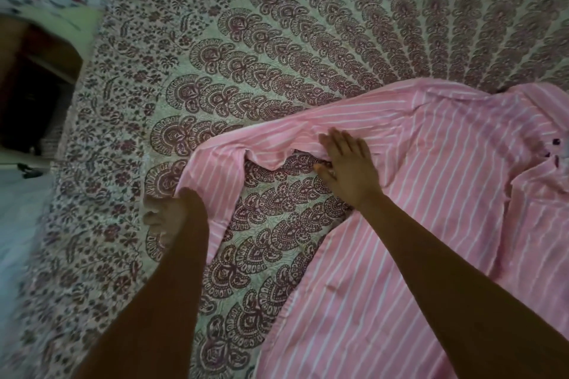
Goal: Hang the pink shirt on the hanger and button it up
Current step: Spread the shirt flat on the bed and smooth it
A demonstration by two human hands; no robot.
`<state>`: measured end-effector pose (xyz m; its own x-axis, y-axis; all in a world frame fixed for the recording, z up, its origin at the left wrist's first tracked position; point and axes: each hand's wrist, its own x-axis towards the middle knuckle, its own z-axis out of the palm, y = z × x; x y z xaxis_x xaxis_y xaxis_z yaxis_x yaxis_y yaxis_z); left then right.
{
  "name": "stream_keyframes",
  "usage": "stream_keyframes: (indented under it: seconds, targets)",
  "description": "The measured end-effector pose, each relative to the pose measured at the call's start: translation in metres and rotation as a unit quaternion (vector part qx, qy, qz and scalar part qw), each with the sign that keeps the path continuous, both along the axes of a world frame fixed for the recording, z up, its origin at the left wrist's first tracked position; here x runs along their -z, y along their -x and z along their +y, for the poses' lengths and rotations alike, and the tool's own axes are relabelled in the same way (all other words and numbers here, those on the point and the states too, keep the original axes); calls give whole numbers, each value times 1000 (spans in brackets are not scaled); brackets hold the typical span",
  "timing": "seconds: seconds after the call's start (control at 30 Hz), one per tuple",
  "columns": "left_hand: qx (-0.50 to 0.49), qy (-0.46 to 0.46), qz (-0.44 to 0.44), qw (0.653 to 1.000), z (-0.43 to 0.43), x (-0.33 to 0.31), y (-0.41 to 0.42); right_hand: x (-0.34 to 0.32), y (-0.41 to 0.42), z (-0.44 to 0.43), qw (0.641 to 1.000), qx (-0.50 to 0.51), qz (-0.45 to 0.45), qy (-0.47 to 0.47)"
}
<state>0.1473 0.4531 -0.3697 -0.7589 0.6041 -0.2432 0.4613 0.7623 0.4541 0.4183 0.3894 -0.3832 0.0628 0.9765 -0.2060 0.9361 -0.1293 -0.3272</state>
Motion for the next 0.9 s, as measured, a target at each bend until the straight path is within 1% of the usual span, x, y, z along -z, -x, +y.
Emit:
stream_keyframes:
  seconds: [0.03,0.1,0.13,0.17,0.23,0.3,0.37,0.43,0.53,0.6,0.67,0.7,0.77,0.83,0.9]
  targets:
    - [-10,20,-50,999,-1,2,3,0,3,3,1000,-5,-4,2]
    - [-18,68,-173,982,-2,3,2,-2,13,10,1000,-7,-22,-14]
    - [-13,82,-197,977,-4,-1,1,-3,19,15,999,-5,-34,-22]
    - [-11,88,-196,977,-5,-3,1,-5,24,20,999,0,-46,-22]
    - [18,107,-119,987,-6,-3,14,-9,34,31,997,16,-71,-6]
    - [70,142,-40,987,-8,-9,26,-11,39,38,996,34,-88,9]
    - [62,153,-20,986,-9,-15,32,-11,41,39,996,36,-86,7]
    - [37,122,-65,990,-10,-12,35,-11,43,39,997,21,-77,2]
    - [44,61,-179,981,-11,-10,40,-12,46,40,996,25,-85,7]
    - [67,43,-291,953,-4,-14,56,-15,46,43,995,36,-96,4]
    - [122,79,-383,912,4,-26,79,-20,44,45,996,42,-82,-17]
    - [155,108,-412,891,9,-32,94,-22,43,45,997,44,-59,-31]
    - [191,147,-412,879,20,-44,126,-28,38,43,997,40,-18,-56]
    - [187,167,-414,875,32,-57,152,-32,35,40,998,30,-10,-50]
    - [171,187,-390,885,38,-70,166,-32,32,35,999,21,-21,-22]
